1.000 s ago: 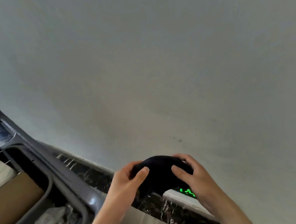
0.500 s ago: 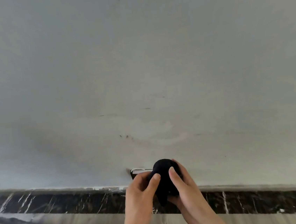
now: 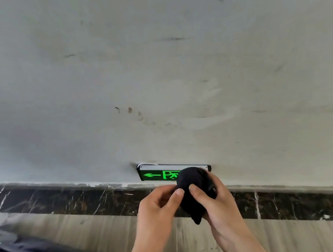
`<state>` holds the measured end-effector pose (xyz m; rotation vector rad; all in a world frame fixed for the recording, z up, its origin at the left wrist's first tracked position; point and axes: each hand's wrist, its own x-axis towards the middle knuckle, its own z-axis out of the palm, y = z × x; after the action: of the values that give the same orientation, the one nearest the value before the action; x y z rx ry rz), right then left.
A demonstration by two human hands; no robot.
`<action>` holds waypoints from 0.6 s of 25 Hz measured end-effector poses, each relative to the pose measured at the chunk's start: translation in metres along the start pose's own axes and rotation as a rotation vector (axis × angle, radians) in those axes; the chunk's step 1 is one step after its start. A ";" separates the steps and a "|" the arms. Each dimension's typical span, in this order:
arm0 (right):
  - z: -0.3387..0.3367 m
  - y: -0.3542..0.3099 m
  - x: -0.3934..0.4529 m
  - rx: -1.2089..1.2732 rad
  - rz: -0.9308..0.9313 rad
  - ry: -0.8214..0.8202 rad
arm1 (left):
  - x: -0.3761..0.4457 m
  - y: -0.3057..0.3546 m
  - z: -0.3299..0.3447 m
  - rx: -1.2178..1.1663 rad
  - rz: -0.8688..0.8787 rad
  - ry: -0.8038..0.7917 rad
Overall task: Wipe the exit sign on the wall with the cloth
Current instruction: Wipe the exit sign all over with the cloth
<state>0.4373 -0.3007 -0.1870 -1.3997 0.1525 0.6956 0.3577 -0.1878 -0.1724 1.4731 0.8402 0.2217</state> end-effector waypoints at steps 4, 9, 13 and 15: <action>0.000 0.063 0.068 0.094 -0.022 0.014 | 0.061 -0.075 0.003 0.055 0.051 0.039; -0.011 0.122 0.123 0.192 -0.067 -0.024 | 0.121 -0.133 -0.004 0.299 0.332 0.139; -0.015 0.151 0.142 0.228 -0.134 -0.033 | 0.163 -0.150 -0.009 0.491 0.703 0.231; -0.017 0.159 0.145 0.252 -0.156 -0.056 | 0.180 -0.151 -0.011 0.629 0.974 0.333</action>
<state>0.4729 -0.2630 -0.3966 -1.1370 0.0825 0.5640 0.4243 -0.0897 -0.3758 2.4123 0.3806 1.0189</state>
